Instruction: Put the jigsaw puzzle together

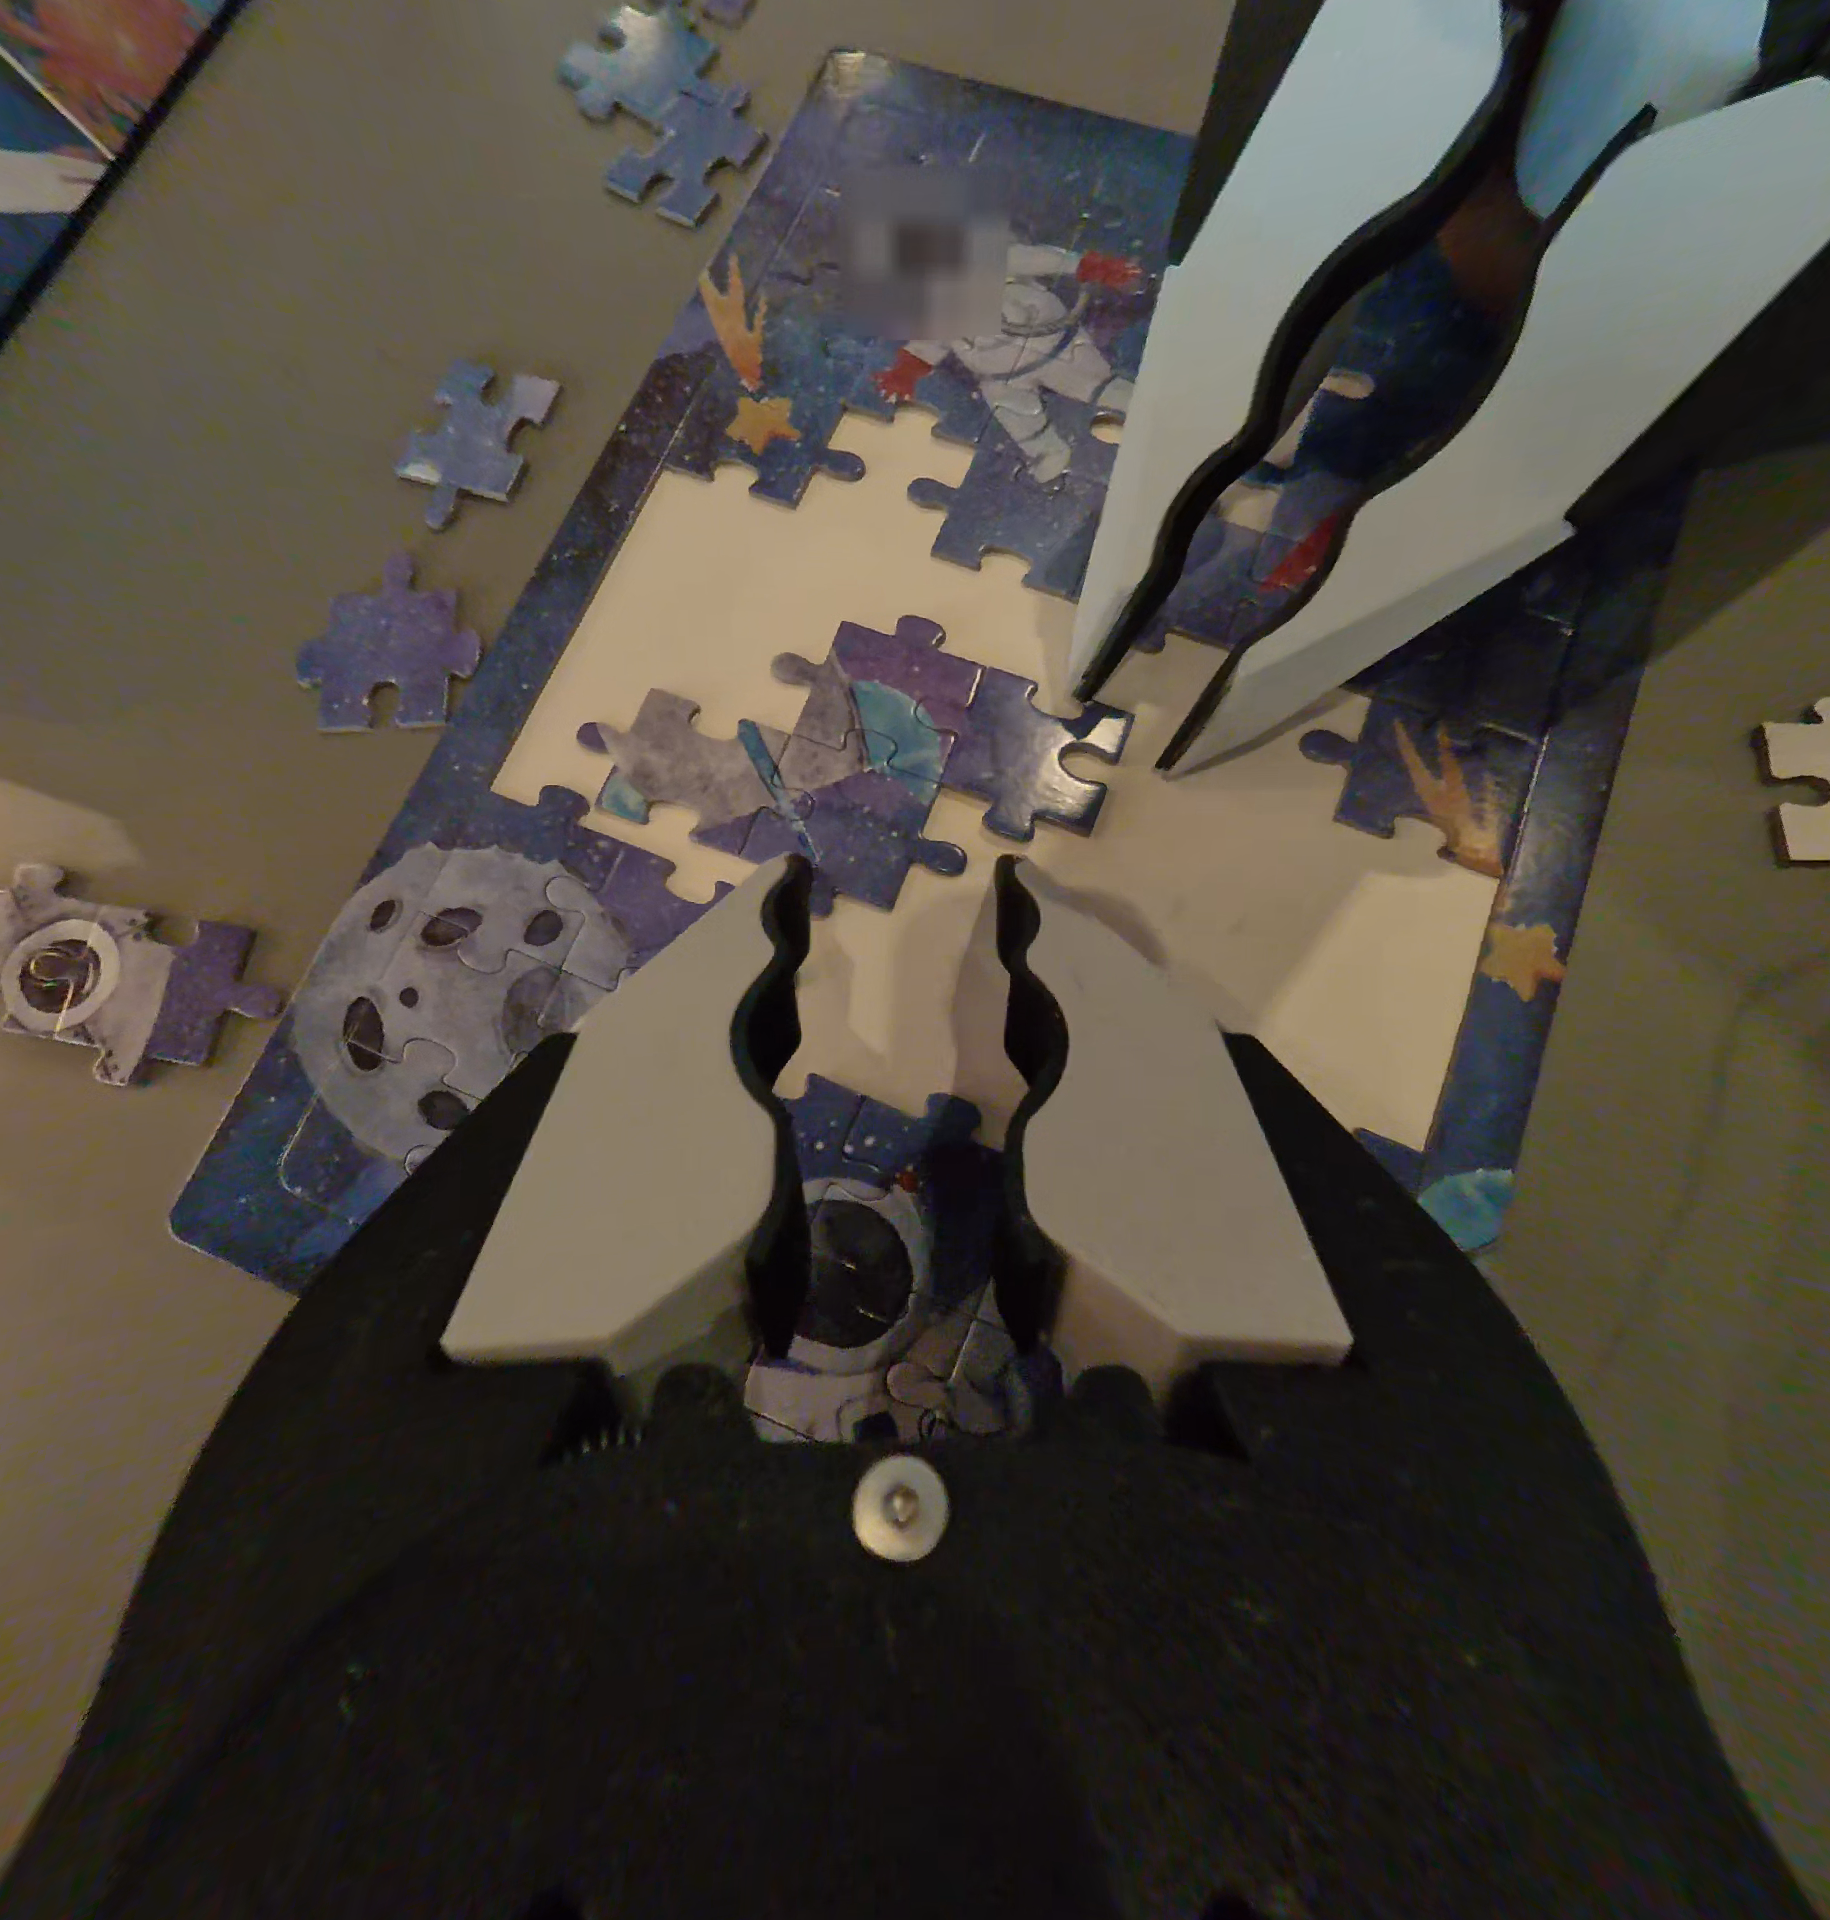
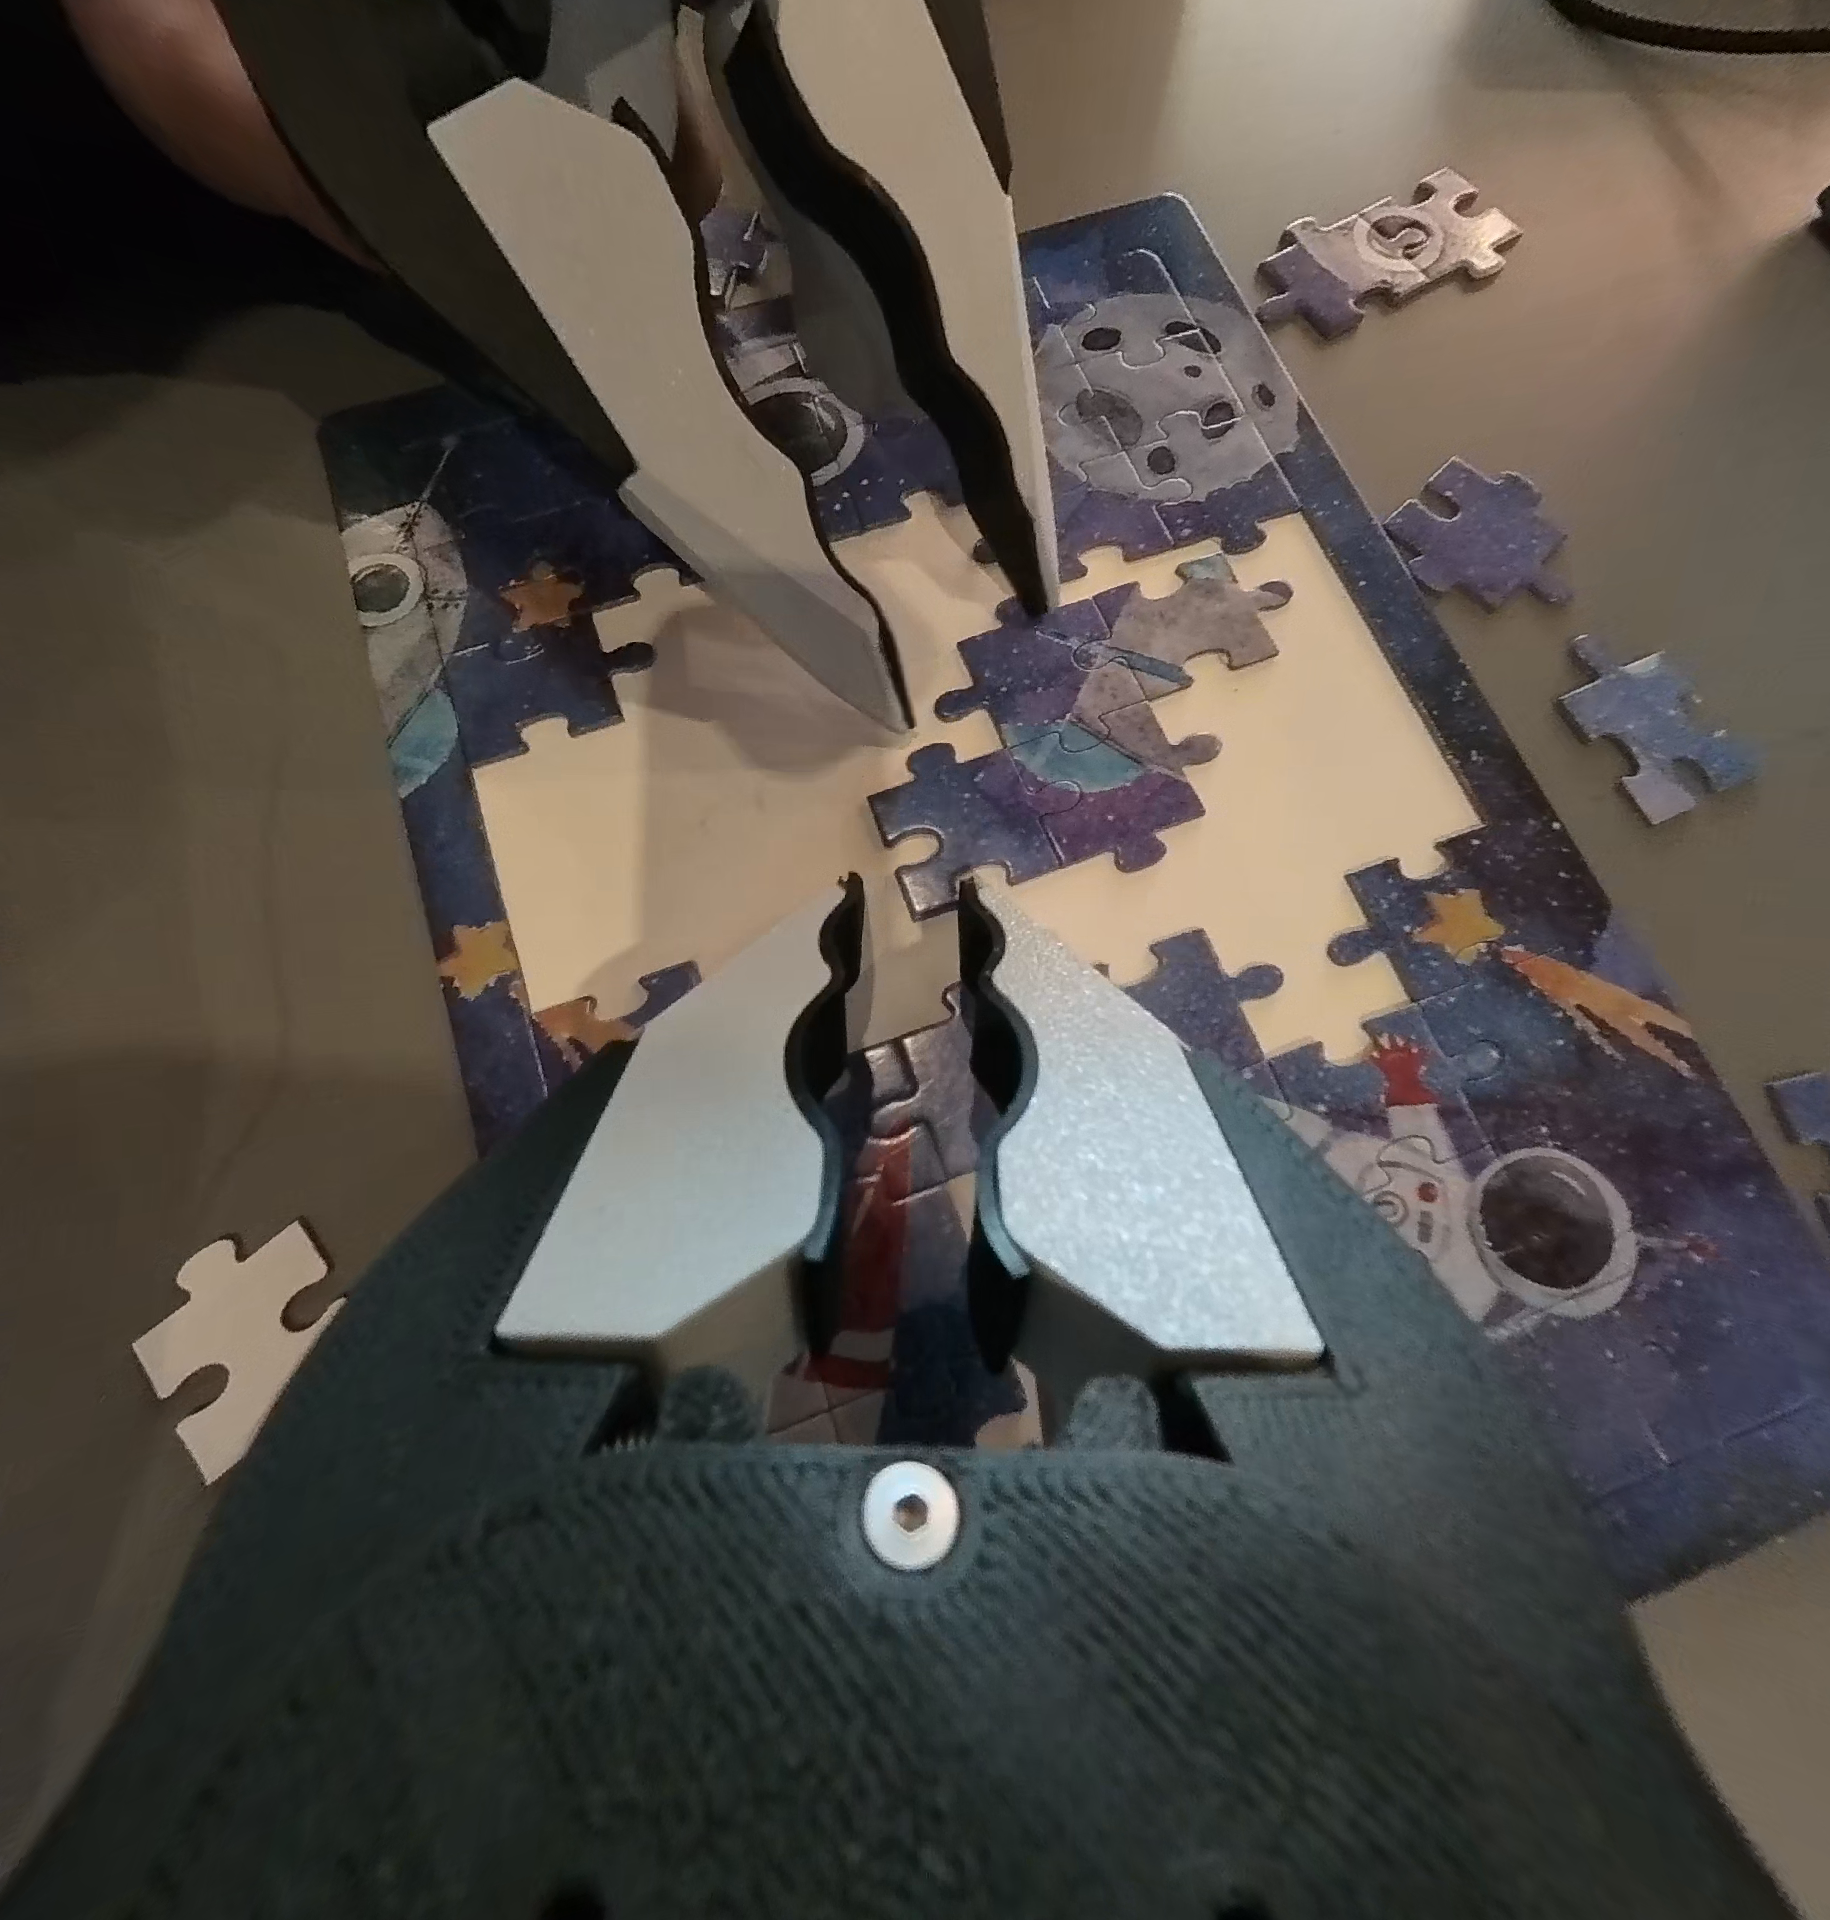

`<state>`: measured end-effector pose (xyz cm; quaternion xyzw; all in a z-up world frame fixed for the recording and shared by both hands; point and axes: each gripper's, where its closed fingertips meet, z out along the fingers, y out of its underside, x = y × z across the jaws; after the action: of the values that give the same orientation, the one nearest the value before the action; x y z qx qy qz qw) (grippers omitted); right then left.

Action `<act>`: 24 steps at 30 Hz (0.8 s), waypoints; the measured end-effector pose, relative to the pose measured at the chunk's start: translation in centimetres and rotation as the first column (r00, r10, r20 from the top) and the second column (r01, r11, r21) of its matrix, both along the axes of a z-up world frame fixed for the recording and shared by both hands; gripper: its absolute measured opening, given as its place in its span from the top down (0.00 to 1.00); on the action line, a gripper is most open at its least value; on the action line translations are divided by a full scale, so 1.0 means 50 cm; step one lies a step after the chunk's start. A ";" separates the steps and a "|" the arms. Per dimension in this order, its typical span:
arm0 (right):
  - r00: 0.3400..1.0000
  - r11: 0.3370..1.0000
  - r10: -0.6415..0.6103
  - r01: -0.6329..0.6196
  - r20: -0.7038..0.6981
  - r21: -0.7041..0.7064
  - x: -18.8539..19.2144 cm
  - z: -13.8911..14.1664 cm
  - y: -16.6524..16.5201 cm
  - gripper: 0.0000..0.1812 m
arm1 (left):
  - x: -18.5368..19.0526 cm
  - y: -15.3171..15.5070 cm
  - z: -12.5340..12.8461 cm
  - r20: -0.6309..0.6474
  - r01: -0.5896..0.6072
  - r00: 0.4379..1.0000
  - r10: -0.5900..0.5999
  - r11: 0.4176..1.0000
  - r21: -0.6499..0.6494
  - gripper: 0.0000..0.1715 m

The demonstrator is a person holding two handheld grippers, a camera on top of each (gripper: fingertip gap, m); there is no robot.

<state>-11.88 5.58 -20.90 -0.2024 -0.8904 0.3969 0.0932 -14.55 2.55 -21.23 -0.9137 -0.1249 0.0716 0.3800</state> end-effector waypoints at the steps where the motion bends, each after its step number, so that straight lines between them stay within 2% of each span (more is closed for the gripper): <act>1: 1.000 1.000 0.002 -0.002 0.000 0.000 0.001 0.000 0.000 0.91 | 0.003 0.001 0.000 0.004 0.009 1.000 -0.009 1.000 0.002 0.80; 10: 1.000 1.000 0.028 -0.028 0.005 -0.003 0.013 0.000 0.001 0.92 | 0.028 0.005 0.002 0.019 0.084 0.996 -0.085 0.996 0.012 0.81; 12: 1.000 1.000 0.026 -0.026 0.002 -0.006 0.013 0.001 0.002 0.91 | 0.023 0.004 0.003 0.017 0.068 0.998 -0.068 0.998 0.015 0.81; 14: 1.000 1.000 0.021 -0.021 -0.002 -0.013 0.011 0.004 0.002 0.90 | 0.013 0.002 0.008 0.009 0.038 0.999 -0.039 0.999 0.031 0.79; 16: 1.000 1.000 0.014 -0.014 -0.005 -0.020 0.009 0.006 0.004 0.90 | 0.005 0.001 0.012 0.013 0.013 1.000 -0.013 0.999 0.043 0.73; 19: 1.000 1.000 0.010 -0.010 -0.003 -0.021 0.007 0.006 0.004 0.90 | -0.002 -0.001 0.001 0.019 -0.008 1.000 0.008 1.000 0.009 0.66; 24: 1.000 1.000 0.010 -0.010 0.009 -0.005 0.007 0.000 0.004 0.88 | 0.001 0.000 -0.002 0.020 0.000 1.000 0.000 1.000 0.001 0.66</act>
<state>-11.53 5.80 -20.92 -0.2000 -0.8909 0.3984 0.0869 -14.50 2.57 -21.32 -0.9141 -0.1287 0.0625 0.3794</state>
